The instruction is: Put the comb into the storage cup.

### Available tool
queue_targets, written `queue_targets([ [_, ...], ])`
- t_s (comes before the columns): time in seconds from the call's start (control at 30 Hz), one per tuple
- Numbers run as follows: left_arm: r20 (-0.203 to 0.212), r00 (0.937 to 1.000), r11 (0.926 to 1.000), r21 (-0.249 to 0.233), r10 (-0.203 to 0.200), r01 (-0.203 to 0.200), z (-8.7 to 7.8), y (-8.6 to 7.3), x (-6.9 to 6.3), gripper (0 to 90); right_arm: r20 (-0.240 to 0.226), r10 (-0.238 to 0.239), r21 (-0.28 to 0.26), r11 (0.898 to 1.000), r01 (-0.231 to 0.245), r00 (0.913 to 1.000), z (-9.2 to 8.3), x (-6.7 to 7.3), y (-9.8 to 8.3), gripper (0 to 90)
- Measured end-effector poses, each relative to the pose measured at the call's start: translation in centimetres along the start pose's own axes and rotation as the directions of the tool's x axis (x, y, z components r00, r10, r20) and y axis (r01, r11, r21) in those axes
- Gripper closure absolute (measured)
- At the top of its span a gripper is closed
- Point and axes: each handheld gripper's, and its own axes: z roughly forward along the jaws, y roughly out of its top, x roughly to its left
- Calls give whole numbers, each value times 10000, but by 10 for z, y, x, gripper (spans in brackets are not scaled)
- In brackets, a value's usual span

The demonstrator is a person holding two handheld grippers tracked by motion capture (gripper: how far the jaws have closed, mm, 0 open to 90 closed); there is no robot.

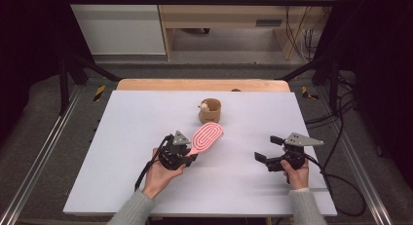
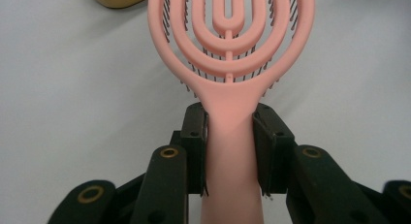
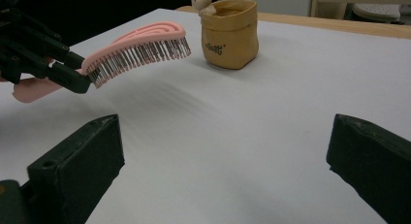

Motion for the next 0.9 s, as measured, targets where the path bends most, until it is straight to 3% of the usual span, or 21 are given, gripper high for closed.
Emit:
queue_targets([
  [0.4, -115, 9998, 9996, -233, -149, 146, -8, -6, 6, 689, -53, 30, -88, 10000, -30, 10000, 1, 2, 2, 3],
  [0.9, -291, 9995, 9976, -680, -114, 94, -15, -4, 2, 689, -327, 90, -197, 9998, -97, 9994, 8, 15, 9, 4],
])
